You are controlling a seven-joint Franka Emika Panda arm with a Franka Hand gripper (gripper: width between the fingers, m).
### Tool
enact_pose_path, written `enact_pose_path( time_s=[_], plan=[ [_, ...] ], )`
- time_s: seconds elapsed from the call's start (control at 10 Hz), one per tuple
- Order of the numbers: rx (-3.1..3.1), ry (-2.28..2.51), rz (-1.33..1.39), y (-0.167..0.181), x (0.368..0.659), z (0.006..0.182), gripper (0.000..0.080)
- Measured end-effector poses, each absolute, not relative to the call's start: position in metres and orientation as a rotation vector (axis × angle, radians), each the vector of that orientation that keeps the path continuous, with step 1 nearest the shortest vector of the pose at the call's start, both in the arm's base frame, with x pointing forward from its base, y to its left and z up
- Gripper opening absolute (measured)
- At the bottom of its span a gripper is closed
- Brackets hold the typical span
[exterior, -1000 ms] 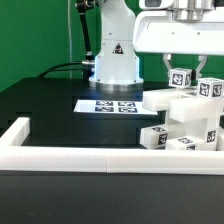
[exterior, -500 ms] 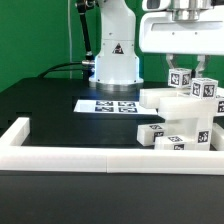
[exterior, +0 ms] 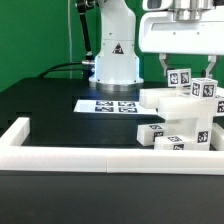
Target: Assemble chair
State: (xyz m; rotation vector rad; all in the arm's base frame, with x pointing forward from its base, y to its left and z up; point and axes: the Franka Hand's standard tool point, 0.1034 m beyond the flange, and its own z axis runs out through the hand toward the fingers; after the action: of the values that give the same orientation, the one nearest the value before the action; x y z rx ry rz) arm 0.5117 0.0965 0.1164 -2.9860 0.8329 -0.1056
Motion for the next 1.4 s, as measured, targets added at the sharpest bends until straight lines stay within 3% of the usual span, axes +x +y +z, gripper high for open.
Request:
enact_pose_path(
  time_s=[0.2, 1.4],
  plan=[
    [-3.044, 0.621, -0.108, 0.096, 0.511, 0.115, 0.0648],
    [-3.067, -0.718, -0.131, 0.083, 0.517, 0.119, 0.0649]
  ],
)
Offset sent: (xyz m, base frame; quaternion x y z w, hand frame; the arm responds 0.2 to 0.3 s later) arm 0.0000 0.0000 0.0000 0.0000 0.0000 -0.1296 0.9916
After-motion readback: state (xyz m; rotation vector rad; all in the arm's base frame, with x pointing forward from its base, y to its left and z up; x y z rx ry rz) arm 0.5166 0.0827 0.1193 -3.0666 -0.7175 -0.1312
